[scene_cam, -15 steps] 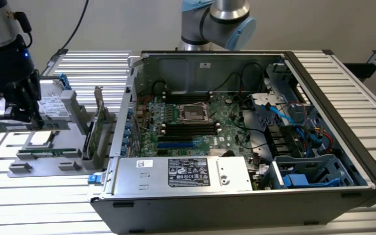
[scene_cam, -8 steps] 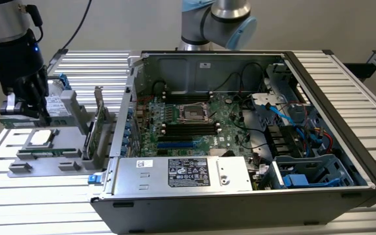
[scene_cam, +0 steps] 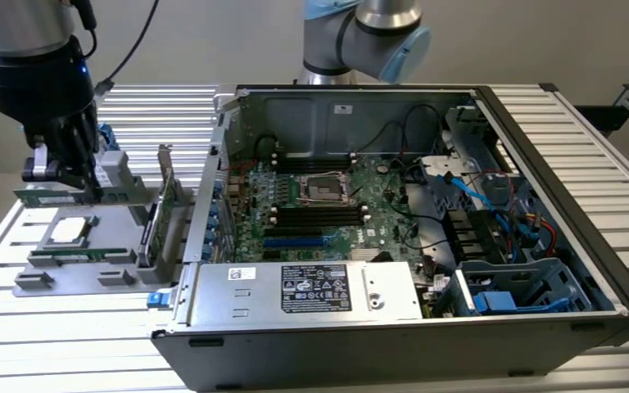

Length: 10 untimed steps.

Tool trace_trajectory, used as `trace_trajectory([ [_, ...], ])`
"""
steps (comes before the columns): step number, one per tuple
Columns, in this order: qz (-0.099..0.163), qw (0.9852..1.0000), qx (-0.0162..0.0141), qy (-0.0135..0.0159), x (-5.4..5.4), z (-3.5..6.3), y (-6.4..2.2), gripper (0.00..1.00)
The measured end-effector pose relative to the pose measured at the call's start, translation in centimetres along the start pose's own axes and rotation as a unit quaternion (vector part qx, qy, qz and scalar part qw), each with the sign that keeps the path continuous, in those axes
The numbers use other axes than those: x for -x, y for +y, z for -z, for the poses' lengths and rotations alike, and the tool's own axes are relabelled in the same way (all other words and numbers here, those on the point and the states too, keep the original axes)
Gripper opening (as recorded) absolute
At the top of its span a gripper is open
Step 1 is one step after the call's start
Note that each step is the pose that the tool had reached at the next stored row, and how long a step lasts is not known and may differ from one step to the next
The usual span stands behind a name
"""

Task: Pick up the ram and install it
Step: 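Pick up the ram and move it above insertion slot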

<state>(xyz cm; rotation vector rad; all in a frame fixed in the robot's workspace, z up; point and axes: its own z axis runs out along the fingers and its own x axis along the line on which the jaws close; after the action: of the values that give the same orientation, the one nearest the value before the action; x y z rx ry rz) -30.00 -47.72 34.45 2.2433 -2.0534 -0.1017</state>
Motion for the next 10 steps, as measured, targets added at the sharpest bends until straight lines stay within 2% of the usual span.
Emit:
trace_trajectory([
  [7, 0.000, 1.0000, 0.0023, -0.0001, 0.0, 1.66, -1.63, 0.15],
  [10, 0.000, 1.0000, 0.0037, -0.0003, 0.0, 2.79, -2.08, 0.15],
])
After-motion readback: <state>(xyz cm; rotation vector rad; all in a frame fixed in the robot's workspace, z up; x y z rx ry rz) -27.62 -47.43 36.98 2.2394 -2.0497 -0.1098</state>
